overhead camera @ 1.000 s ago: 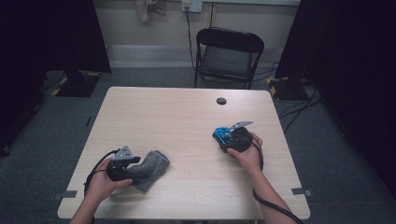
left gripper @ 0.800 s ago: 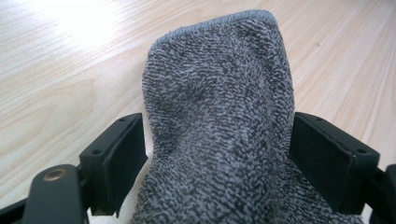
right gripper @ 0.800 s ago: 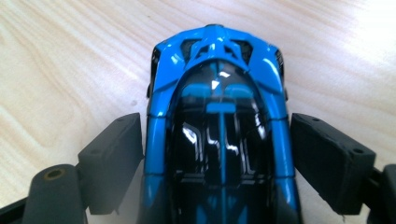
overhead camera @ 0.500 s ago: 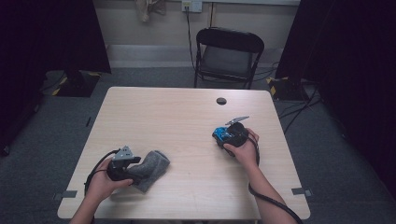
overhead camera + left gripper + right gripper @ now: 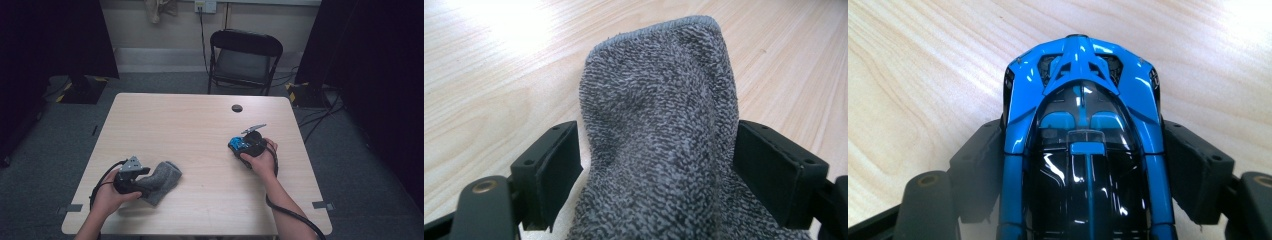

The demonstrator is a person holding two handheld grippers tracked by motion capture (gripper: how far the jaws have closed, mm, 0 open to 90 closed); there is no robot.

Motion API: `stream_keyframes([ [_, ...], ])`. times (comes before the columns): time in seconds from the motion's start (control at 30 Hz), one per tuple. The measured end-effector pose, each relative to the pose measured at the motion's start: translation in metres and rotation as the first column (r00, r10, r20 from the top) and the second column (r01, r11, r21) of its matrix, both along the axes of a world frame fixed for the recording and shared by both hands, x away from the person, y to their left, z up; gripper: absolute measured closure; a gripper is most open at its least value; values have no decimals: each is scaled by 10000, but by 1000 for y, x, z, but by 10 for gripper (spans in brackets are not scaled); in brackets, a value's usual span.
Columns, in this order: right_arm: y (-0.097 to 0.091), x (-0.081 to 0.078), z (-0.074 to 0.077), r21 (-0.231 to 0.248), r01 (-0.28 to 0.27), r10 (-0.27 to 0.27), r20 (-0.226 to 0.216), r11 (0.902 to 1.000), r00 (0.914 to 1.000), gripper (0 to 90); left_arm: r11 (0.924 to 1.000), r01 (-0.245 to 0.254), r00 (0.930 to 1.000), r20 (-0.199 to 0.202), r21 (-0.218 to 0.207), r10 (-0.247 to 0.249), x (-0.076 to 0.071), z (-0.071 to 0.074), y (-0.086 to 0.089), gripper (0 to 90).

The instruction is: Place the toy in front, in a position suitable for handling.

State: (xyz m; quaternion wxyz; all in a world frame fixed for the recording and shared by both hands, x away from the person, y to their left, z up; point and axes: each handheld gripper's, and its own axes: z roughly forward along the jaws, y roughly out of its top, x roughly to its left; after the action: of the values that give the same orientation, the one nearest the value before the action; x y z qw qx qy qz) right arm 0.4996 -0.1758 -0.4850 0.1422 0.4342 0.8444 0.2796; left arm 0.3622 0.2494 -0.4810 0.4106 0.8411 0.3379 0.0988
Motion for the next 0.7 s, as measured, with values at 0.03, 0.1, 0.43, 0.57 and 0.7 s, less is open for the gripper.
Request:
stream_keyframes([
  [0.03,-1,0,0,7,-11,11,-47,10000,10000,253,10000,-7,10000,34,-25,7,0,0,0,190],
  [0.1,-2,-1,1,71,-19,20,-124,10000,9999,253,10000,-18,10000,90,-13,18,1,1,1,190],
  [0.43,-7,-6,14,272,-103,106,-110,9996,9999,254,9999,-90,9998,200,-106,92,0,3,0,190],
  [0.57,-7,-10,20,406,-216,217,-2,9989,9998,255,9999,-63,9998,181,-86,65,1,3,-1,190],
  [0.7,-7,-10,26,594,-240,234,113,9979,9997,255,9999,-53,9997,226,-113,56,1,3,-1,190],
])
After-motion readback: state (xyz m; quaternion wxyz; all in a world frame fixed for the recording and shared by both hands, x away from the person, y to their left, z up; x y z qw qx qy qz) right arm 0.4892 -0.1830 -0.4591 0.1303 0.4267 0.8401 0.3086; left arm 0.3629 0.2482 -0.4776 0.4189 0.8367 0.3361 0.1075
